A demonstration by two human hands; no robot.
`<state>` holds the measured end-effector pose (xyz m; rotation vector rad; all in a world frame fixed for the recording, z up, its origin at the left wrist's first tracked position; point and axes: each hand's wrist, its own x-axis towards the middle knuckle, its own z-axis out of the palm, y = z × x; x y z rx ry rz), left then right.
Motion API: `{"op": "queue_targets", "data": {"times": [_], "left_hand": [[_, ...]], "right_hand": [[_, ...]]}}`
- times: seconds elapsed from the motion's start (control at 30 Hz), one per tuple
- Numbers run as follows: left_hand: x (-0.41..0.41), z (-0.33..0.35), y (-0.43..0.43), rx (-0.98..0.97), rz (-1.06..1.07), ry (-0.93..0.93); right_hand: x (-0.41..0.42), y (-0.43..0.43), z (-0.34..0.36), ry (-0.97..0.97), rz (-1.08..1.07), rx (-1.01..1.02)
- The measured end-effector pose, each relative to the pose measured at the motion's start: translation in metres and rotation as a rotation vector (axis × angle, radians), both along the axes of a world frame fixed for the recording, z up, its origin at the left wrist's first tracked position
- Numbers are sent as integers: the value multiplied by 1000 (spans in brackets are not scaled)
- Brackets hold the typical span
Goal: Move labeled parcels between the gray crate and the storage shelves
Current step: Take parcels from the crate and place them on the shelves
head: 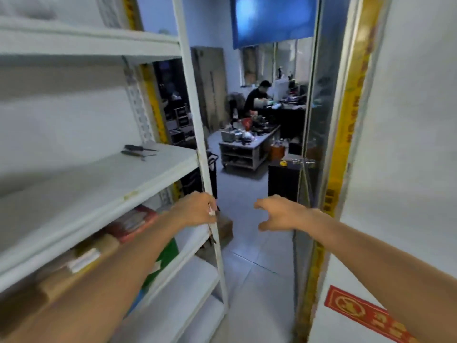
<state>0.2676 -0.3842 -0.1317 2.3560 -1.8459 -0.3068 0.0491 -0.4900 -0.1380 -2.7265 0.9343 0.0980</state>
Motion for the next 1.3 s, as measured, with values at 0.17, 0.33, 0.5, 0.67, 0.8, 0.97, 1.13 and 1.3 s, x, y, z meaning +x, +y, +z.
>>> {"op": "queue_targets", "data": {"times": [0.17, 0.33, 0.5, 0.67, 0.8, 0.97, 1.13, 1.3], "left_hand": [[50, -13, 116, -7, 349, 21], [52, -24, 221, 60, 613, -33], [37, -32, 298, 104, 817, -22], [29, -36, 341, 79, 939, -38], [18, -51, 369, 79, 1028, 12], [18, -76, 401, 81, 1098, 48], [45, -97, 422, 122, 1060, 84], [89, -97, 426, 80, 1006, 84]], "right_hand": [[100, 36, 4, -43, 319, 38], [160, 99, 5, -56, 664, 92], [189, 160, -5, -61, 849, 89], [206, 194, -18, -22, 964, 65], [215, 211, -32, 26, 996, 68], [226, 232, -50, 67, 1042, 59], [246, 250, -64, 92, 1035, 45], [270, 255, -72, 92, 939, 37]]}}
